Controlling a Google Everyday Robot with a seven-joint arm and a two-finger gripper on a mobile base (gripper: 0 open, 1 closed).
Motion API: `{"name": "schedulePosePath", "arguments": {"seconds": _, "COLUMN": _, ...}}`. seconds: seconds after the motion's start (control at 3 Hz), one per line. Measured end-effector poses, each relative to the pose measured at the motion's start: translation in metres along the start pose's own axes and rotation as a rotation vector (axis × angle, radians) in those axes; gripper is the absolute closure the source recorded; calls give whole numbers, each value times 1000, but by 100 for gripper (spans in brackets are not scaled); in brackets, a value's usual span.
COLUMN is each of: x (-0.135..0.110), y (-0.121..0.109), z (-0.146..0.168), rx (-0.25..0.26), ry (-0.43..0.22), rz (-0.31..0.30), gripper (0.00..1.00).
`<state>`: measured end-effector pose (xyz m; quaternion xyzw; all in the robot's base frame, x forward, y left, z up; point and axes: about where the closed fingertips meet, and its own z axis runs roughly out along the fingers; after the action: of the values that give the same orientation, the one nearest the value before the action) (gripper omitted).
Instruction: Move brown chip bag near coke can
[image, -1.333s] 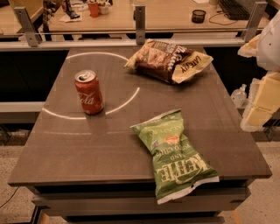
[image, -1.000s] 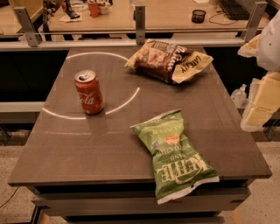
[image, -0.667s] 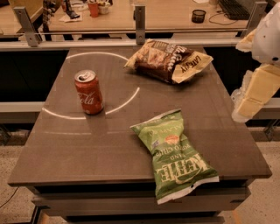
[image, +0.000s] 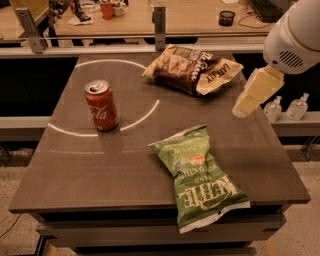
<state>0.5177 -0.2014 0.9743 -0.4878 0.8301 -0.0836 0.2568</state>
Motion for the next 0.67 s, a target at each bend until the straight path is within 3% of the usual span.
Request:
{"name": "schedulePosePath", "arguments": {"seconds": 0.33, "x": -23, "y": -31, "z": 16, "rx": 136, "ry": -47, "rz": 96, "gripper": 0}}
{"name": "schedulePosePath", "arguments": {"seconds": 0.67, "x": -39, "y": -59, "z": 34, "rx": 187, "ry": -131, "rz": 160, "gripper": 0}}
